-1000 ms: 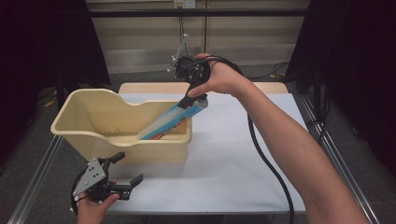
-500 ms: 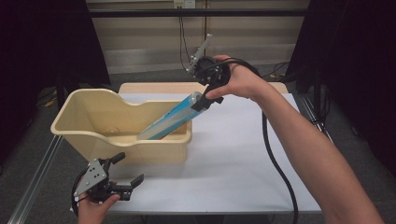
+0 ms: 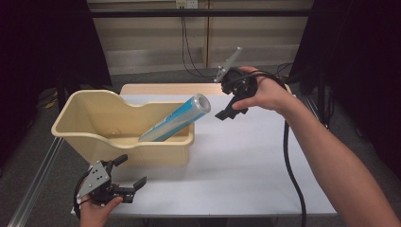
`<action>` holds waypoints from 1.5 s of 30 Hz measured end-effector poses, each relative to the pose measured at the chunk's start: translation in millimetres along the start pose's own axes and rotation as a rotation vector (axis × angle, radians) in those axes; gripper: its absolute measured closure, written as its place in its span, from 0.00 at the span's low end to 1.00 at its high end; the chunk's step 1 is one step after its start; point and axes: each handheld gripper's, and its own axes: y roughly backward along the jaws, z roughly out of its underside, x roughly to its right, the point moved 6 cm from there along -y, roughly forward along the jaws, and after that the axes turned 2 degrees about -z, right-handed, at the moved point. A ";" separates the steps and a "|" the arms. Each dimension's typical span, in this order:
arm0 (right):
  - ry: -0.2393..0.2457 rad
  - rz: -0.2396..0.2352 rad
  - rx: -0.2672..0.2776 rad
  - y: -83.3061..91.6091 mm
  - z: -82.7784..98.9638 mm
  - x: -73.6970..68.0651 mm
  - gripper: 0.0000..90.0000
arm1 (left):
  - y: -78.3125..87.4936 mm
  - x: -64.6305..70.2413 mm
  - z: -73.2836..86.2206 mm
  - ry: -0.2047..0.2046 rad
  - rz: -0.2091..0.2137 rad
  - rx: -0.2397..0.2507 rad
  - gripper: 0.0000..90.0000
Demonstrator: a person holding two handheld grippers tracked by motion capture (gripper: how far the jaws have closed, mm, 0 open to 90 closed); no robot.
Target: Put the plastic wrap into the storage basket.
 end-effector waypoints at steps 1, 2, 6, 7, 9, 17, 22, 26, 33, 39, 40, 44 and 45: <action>-0.001 0.002 -0.001 0.1 4.4 0.4 0.05 | -0.1 0.1 0.0 0.002 0.000 0.001 0.03; -0.003 0.007 -0.008 0.4 9.1 1.0 0.05 | -0.2 -0.1 0.2 -0.001 -0.002 -0.001 0.03; -0.010 0.031 -0.010 2.2 25.5 4.0 0.05 | -0.8 0.2 0.2 -0.001 0.000 -0.002 0.03; -0.015 0.032 -0.006 2.6 29.1 4.5 0.05 | -0.7 -0.1 0.4 -0.007 0.000 -0.006 0.03; -0.018 0.042 -0.009 3.3 36.5 4.8 0.05 | -0.8 0.0 0.4 -0.010 0.000 -0.009 0.03; -0.036 0.060 0.008 2.1 65.0 3.0 0.05 | -1.9 1.1 0.3 -0.005 0.002 -0.008 0.03; -0.055 0.067 0.024 1.5 81.5 1.2 0.05 | -3.2 2.1 -0.1 0.006 0.003 0.001 0.03; -0.065 0.074 0.022 -0.7 94.5 -0.7 0.05 | -3.0 1.3 0.4 -0.001 0.003 -0.006 0.03; -0.089 0.094 0.074 -3.2 113.5 -3.2 0.05 | -3.2 1.3 0.8 0.001 0.005 -0.008 0.03; -0.133 0.098 0.158 -5.9 130.5 -5.9 0.05 | -3.3 1.2 0.8 0.002 0.005 -0.007 0.03; -0.142 0.098 0.171 -6.9 133.4 -6.2 0.05 | -3.3 1.2 0.8 0.002 0.005 -0.007 0.03; -0.171 0.106 0.232 -8.5 144.3 -7.8 0.05 | -3.6 1.1 0.6 0.000 0.005 -0.007 0.03; -0.174 0.107 0.247 -8.4 147.0 -8.2 0.05 | -3.7 1.1 0.6 0.000 0.003 -0.007 0.03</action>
